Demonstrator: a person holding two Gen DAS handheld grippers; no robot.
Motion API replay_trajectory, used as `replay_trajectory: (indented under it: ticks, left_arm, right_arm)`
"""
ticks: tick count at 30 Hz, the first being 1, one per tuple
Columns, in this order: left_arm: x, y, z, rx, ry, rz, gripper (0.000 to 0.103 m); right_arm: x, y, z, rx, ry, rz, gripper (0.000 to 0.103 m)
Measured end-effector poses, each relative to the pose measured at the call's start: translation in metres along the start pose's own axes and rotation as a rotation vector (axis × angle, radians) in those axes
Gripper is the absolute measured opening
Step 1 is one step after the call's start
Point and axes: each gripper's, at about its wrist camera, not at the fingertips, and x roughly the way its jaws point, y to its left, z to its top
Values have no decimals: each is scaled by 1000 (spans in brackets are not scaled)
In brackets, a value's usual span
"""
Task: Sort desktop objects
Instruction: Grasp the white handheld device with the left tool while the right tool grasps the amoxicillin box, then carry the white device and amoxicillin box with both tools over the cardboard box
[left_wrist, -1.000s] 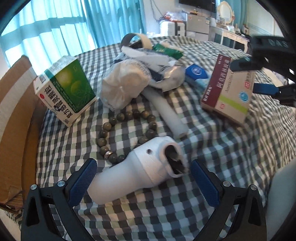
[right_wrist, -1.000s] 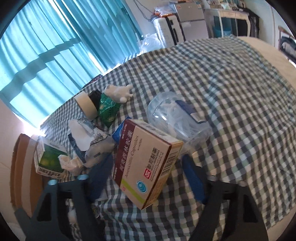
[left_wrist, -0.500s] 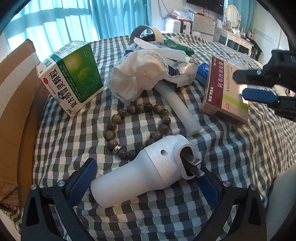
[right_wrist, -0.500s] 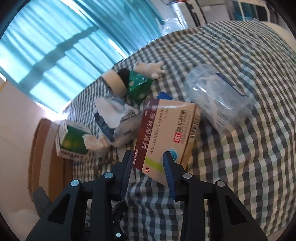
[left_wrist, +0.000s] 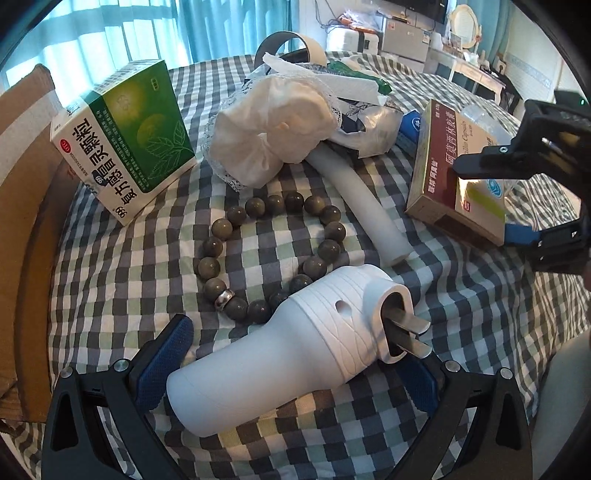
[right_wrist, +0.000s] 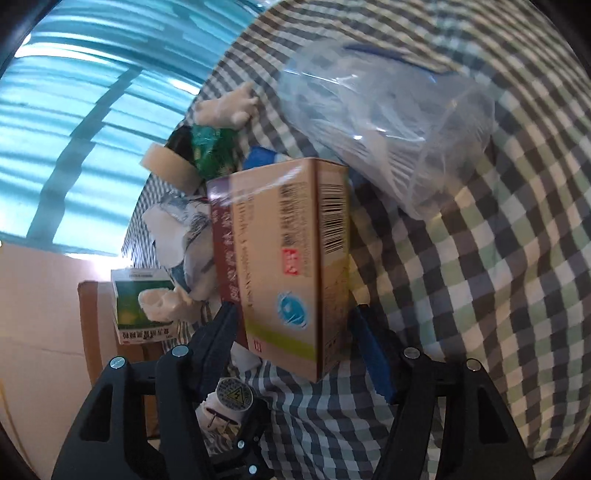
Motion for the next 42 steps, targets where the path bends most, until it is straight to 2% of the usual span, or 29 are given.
replay_trajectory:
  ticks: [2,6,9,10,11,14,17,23,27,30,34,37,39,42]
  left_arm:
    - [-2,1,2,-23,16,-8,103]
    - [-11,8,3,-116,22,-95,103]
    - [-11,12,2,-142,34,-99,103]
    - [-10,12,2,-140,32,-94,103]
    - [-10,13,1,-129,29,-86,103]
    - [-10,7,1,-61,25,-59,103]
    - [-10,5,2,13,41,-60,103]
    - [-14,6,4,76,48,-98,103]
    - [-13,0,9,145,36,-67,103]
    - [-5,-6,18,169,31,-98,102]
    - [8,-12,29,167,73,-95,75]
    - [-2,-14,29,194,50,-89,60]
    - [-9,-15,26,223,38,-59,60]
    - [-22,-11,21,212,8,-47,60]
  right_arm:
    - [1,-4,2,15,1,18,65]
    - [6,-2,6,17,-1,26,68]
    - [6,6,7,-15,-11,10,68]
    - [5,9,6,-29,-18,2,65]
    - [4,12,6,-45,-25,-4,58]
    - [3,23,5,-88,-32,7,47]
    - [4,33,2,-122,-27,28,41]
    - [-3,42,-4,-189,-57,32,37]
    - [2,38,-2,-170,-50,50,39]
    - [4,27,-1,-151,-38,61,41]
    - [7,25,-2,-143,-33,69,40]
    - [0,32,-5,-191,-73,53,38]
    - [-5,34,-7,-208,-86,51,36]
    - [-18,37,-12,-238,-114,39,35]
